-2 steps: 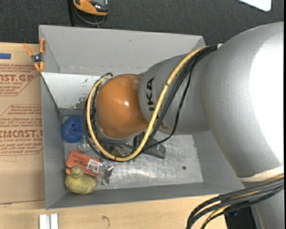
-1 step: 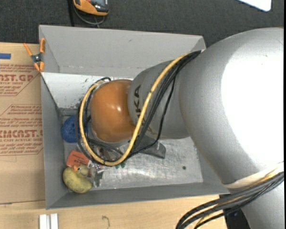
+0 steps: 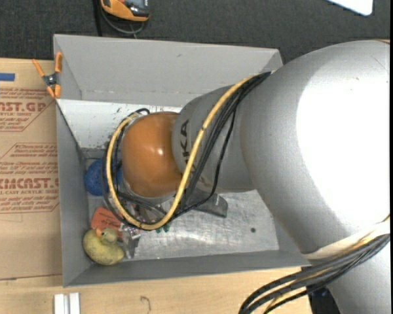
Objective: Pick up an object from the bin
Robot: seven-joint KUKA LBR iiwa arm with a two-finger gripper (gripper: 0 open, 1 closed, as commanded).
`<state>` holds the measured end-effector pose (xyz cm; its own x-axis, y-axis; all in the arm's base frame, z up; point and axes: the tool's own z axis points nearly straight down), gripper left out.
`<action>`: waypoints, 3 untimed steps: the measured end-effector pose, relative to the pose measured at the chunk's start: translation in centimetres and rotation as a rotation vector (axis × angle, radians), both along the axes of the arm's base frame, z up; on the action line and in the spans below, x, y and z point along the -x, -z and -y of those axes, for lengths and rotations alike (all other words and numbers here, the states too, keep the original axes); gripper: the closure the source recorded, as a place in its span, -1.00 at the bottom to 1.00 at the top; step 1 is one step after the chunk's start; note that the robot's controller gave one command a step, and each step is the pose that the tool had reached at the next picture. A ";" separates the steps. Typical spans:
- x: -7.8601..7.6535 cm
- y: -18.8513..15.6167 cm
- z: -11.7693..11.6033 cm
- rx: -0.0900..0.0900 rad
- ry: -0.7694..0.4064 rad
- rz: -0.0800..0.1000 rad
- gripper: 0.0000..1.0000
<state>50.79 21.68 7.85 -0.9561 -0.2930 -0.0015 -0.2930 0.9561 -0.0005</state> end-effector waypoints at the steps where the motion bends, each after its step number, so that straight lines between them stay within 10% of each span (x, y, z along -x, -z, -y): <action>1: 1.1 0.5 0.2 -0.003 -0.138 0.005 -1.00; 2: 0.3 0.5 -1.7 0.012 -0.807 0.021 1.00; 3: 0.3 0.5 -1.7 0.011 -0.805 0.020 1.00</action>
Offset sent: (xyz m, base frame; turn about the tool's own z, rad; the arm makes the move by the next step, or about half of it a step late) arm -0.0126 0.0225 -0.0085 -0.8152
